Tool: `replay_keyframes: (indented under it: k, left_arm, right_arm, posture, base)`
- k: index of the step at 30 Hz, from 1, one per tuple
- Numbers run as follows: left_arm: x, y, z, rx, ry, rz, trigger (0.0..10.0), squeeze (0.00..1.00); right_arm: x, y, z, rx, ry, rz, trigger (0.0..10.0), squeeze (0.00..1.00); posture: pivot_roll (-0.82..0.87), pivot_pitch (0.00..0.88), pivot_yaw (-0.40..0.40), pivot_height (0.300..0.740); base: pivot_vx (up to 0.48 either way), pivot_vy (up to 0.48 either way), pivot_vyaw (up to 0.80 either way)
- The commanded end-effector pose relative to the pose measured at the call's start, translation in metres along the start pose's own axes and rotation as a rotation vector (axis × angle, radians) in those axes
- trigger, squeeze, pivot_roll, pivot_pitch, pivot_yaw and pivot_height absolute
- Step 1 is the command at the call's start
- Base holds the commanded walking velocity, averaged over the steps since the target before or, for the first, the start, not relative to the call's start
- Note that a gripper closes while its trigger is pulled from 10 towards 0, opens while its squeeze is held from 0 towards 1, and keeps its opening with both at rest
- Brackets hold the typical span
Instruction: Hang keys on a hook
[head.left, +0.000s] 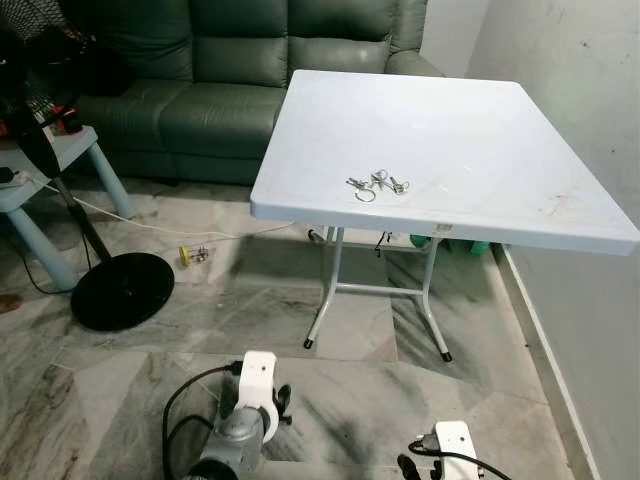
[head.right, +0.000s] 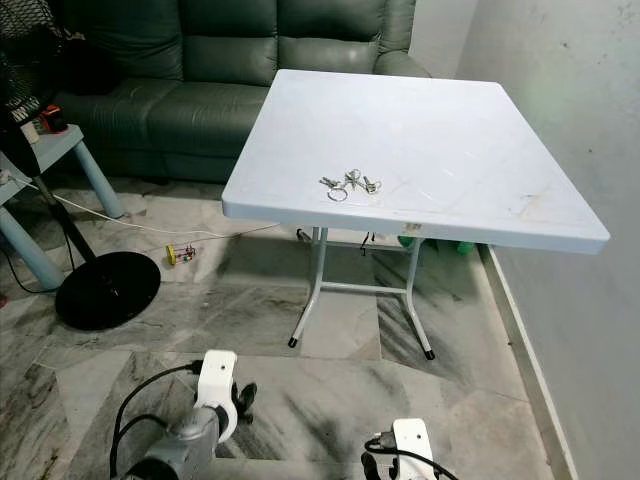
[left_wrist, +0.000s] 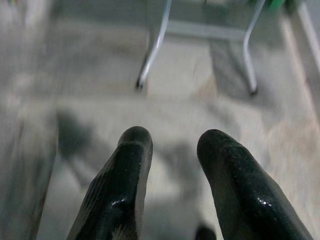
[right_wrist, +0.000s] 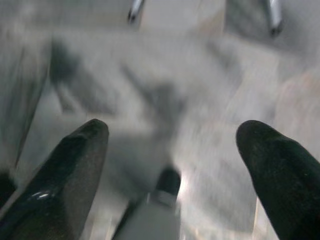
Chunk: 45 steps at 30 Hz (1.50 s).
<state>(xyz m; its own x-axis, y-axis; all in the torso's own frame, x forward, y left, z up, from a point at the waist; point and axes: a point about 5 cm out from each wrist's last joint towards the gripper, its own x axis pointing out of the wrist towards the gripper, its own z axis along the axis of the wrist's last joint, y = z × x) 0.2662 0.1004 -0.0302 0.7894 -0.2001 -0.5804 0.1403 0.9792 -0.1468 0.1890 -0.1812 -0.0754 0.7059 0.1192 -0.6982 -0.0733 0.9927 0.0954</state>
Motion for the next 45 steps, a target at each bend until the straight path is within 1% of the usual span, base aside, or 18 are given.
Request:
replay_keyframes:
  k: [1,4,6,10,12,14,17,20,22,23,25,26,27,30,32,35,38,45]
  left_arm:
    - [0.003,0.002,0.019,0.015,-0.086,0.007,10.0,0.00]
    - [0.005,0.007,0.037,-0.038,-0.146,-0.005,10.0,0.00]
    - [0.005,0.010,0.044,-0.025,-0.173,-0.003,10.0,0.00]
    - [0.005,0.021,0.074,-0.005,-0.268,-0.044,10.0,0.00]
    - [0.002,0.028,0.092,-0.049,-0.348,-0.037,10.0,0.00]
    - [0.001,0.033,0.103,-0.059,-0.387,-0.029,10.0,0.00]
    - [-0.003,0.041,0.124,-0.139,-0.445,-0.008,10.0,0.00]
    - [-0.010,0.047,0.142,-0.159,-0.501,0.005,10.0,0.00]
    - [-0.019,0.049,0.155,-0.130,-0.558,0.007,10.0,0.00]
    - [-0.028,0.048,0.164,-0.060,-0.614,-0.008,10.0,0.00]
    - [-0.039,0.043,0.168,0.024,-0.666,-0.046,10.0,0.00]
    - [-0.039,0.043,0.168,0.024,-0.666,-0.046,10.0,0.00]
    - [-0.049,0.036,0.165,0.059,-0.691,-0.109,10.0,0.00]
    - [-0.058,0.029,0.151,0.031,-0.673,-0.171,10.0,0.00]
    - [-0.061,0.028,0.145,0.004,-0.646,-0.181,10.0,0.00]
    - [-0.063,0.027,0.142,-0.019,-0.627,-0.189,10.0,0.00]
    - [-0.068,0.021,0.144,0.007,-0.633,-0.194,10.0,0.00]
    - [-0.072,0.021,0.149,0.029,-0.629,-0.190,10.0,0.00]
  right_arm:
    - [0.003,-0.004,0.018,0.008,-0.086,-0.005,10.0,0.00]
    - [0.005,-0.007,0.039,0.008,-0.183,-0.006,10.0,0.00]
    - [0.006,-0.008,0.046,0.012,-0.218,-0.002,10.0,0.00]
    - [0.003,-0.013,0.087,0.006,-0.430,0.001,10.0,0.00]
    - [0.000,-0.014,0.105,-0.001,-0.527,0.002,10.0,0.00]
    - [-0.003,-0.014,0.114,-0.008,-0.578,0.000,10.0,0.00]
    - [-0.009,-0.012,0.133,0.011,-0.678,0.004,10.0,0.00]
    - [-0.016,-0.010,0.147,-0.003,-0.752,0.013,10.0,0.00]
    - [-0.024,-0.007,0.157,-0.026,-0.802,0.019,10.0,0.00]
    - [-0.033,-0.002,0.165,-0.069,-0.851,0.034,10.0,0.00]
    - [-0.043,0.003,0.171,-0.079,-0.896,0.052,10.0,0.00]
    - [-0.043,0.003,0.171,-0.079,-0.896,0.052,10.0,0.00]
    - [-0.056,0.013,0.174,-0.088,-0.946,0.093,10.0,0.00]
    - [-0.071,0.029,0.173,-0.135,-0.983,0.153,10.0,0.00]
    - [-0.075,0.033,0.173,-0.129,-0.977,0.160,10.0,0.00]
    - [-0.077,0.034,0.173,-0.122,-0.968,0.159,10.0,0.00]
    - [-0.080,0.028,0.183,-0.118,-0.981,0.114,10.0,0.00]
    - [-0.087,0.026,0.197,-0.125,-0.990,0.104,10.0,0.00]
  posture:
    - [0.11,0.000,-0.042,0.740]
    - [0.11,0.000,-0.040,0.740]
    - [0.11,0.000,-0.036,0.740]
    - [0.11,0.000,-0.027,0.740]
    - [0.11,0.000,-0.023,0.740]
    - [0.11,0.000,-0.021,0.740]
    - [0.11,0.000,-0.021,0.740]
    - [0.11,0.000,-0.020,0.740]
    - [0.11,0.000,-0.018,0.740]
    - [0.11,0.000,-0.017,0.740]
    - [0.11,0.000,-0.016,0.740]
    - [0.11,0.000,-0.016,0.740]
    - [0.11,0.000,-0.013,0.740]
    - [0.10,0.000,-0.010,0.740]
    - [0.10,0.000,-0.008,0.740]
    - [0.10,0.000,-0.010,0.740]
    - [0.10,0.000,-0.009,0.740]
    - [0.11,0.000,-0.014,0.740]
  base:
    - [0.000,0.000,0.00]
    - [0.000,0.000,0.00]
    - [0.000,0.000,0.00]
    - [0.000,0.000,0.00]
    - [0.000,0.000,0.00]
    - [0.000,0.000,0.00]
    - [0.000,0.000,0.00]
    - [0.000,0.000,0.00]
    - [0.000,0.000,0.00]
    - [0.000,0.000,0.00]
    - [0.000,0.000,0.00]
    - [0.000,0.000,0.00]
    - [0.000,0.000,0.00]
    - [0.000,0.000,0.00]
    - [0.000,0.000,0.00]
    - [0.000,0.000,0.00]
    - [0.000,0.000,0.00]
    - [0.000,0.000,0.00]
